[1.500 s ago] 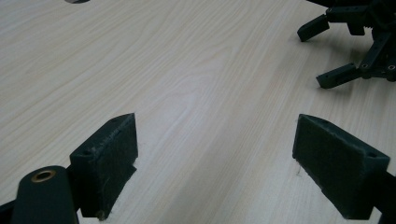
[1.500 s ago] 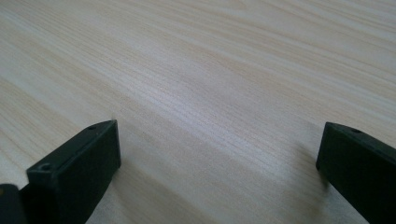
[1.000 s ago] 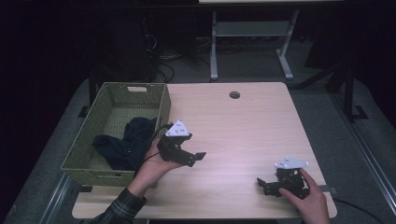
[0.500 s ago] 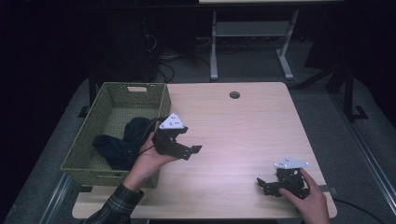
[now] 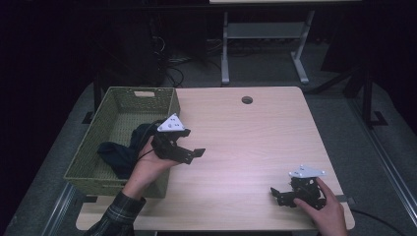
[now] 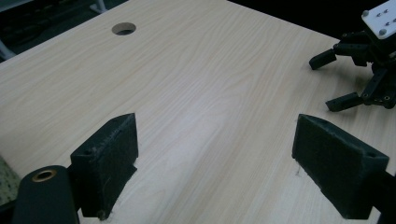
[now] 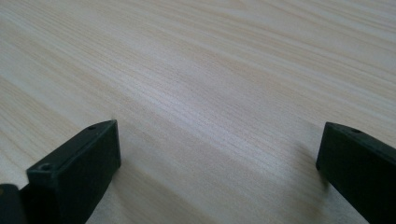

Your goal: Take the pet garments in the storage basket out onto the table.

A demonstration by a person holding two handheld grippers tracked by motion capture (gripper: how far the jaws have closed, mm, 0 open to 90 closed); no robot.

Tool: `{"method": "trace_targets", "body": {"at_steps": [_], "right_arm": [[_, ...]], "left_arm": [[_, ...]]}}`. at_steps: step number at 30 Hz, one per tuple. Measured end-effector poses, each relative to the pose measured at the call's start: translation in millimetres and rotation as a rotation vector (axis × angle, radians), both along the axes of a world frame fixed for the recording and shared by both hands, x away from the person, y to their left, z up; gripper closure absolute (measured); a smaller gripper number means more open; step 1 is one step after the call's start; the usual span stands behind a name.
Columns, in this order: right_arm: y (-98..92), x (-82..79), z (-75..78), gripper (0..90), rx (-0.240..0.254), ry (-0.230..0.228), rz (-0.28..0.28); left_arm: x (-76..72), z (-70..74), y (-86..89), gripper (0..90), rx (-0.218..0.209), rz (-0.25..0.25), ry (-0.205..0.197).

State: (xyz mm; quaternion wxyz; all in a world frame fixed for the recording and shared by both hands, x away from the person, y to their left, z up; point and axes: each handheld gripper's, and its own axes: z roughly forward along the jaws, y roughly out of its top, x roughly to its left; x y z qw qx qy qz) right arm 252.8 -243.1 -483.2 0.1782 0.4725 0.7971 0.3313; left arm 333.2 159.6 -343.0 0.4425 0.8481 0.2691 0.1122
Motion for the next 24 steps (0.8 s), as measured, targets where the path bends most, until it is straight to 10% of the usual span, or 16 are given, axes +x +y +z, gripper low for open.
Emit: {"method": "trace_targets", "body": {"at_steps": [24], "right_arm": [[0.1, 0.1, 0.0, 0.0, 0.001, -0.001, -0.001]], "left_arm": [[8.5, 9.6, 47.2, 14.2, 0.033, 0.102, -0.008]]}}
